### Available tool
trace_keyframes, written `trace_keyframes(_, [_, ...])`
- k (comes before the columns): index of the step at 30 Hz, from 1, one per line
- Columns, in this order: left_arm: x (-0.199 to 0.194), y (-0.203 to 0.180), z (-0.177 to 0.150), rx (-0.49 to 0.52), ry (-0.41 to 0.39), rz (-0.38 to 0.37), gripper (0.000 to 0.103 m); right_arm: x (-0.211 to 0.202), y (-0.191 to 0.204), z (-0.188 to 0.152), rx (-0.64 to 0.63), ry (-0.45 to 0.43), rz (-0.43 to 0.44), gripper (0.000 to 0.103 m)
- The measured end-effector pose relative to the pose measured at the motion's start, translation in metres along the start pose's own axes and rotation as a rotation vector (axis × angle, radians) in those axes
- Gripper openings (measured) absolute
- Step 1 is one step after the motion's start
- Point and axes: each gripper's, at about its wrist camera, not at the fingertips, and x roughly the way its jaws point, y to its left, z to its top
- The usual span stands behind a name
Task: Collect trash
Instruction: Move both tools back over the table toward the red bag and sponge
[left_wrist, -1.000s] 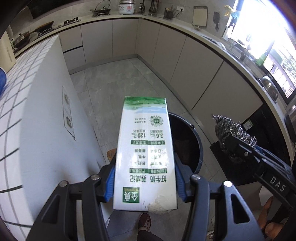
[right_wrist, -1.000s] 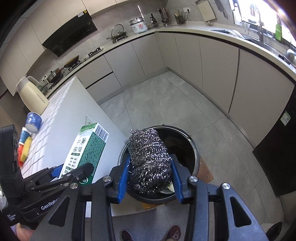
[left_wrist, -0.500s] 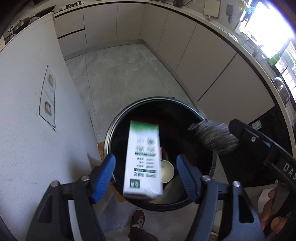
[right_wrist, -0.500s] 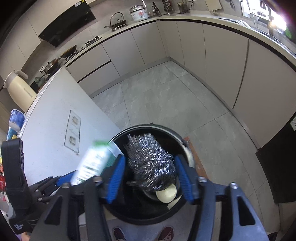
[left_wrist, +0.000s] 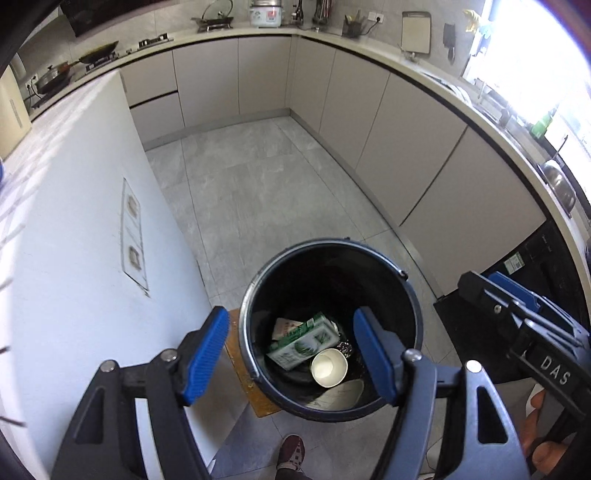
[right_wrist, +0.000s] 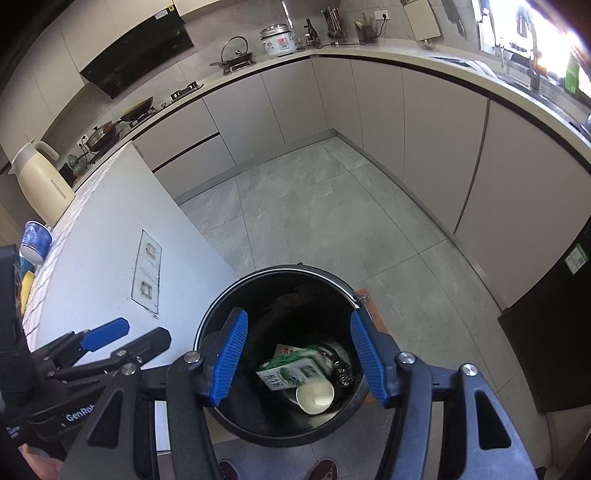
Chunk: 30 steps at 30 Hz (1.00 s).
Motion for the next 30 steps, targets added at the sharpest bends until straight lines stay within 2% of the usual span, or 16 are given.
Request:
trace_keyframes(8, [-0.042,0.01,0.007,0.001,-0.054,-0.002,0.072,-0.041,0.014,0.005,-0.005,-0.03,-0.008,0.061])
trace_keyframes(17, [-0.087,0.031,0.009,-0.021,-0.128,0.025,0.072,-0.081,0.04,0.003,-0.025,-0.063,0.037,0.067])
trace_keyframes(23, [-0.113,0.059,-0.001,-0.065,-0.176,0.078,0.072,-0.1,0.079,0.002,-0.071,-0.088,0.104,0.07])
trace_keyframes(30, [-0.134,0.113,-0.019,-0.123,-0.203,0.121,0.072,-0.102,0.143,-0.007,-0.145,-0.094,0.181,0.071])
